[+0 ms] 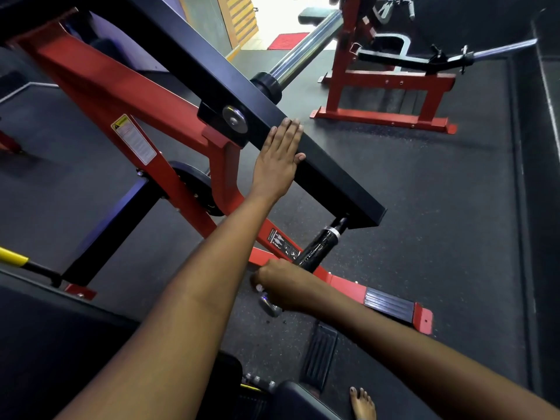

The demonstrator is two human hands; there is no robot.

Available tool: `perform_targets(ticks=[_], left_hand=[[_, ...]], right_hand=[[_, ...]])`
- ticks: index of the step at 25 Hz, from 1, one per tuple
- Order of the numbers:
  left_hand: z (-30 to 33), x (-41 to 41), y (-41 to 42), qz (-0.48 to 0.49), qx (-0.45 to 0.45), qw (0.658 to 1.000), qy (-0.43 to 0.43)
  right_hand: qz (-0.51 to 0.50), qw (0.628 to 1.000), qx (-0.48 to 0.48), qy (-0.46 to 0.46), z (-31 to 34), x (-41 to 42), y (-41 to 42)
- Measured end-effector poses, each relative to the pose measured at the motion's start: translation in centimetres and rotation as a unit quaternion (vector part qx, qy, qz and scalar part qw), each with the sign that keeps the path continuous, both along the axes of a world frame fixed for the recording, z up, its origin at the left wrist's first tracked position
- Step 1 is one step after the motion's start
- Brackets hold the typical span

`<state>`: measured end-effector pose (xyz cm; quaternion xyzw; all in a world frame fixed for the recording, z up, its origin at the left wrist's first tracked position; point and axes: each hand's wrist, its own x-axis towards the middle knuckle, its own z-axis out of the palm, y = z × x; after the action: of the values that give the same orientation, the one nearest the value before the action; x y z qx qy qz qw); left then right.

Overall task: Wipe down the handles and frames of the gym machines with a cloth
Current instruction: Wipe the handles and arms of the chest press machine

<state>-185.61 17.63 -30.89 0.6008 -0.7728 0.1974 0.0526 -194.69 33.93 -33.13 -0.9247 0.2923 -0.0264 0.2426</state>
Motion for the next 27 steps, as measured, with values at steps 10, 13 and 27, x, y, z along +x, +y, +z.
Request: perform_targets(ticks=[10,13,27], left_hand=[[-0.1,-0.2,0.1,0.000,0.002,1.000,0.003],[0.0,-0.1,0.0,0.004,-0.004,1.000,0.007],[0.1,-0.3,0.1,0.002,-0.009,1.000,0.012]], right_hand=[[-0.249,0.912,0.020,-0.327,-10.2,-10.8,4.1],[-0.609,0.623,0.293,-0.394,-9.7,-9.3,-0.5],[-0.382,0.445,0.697,-0.413,-6.6,-4.1,5.2]])
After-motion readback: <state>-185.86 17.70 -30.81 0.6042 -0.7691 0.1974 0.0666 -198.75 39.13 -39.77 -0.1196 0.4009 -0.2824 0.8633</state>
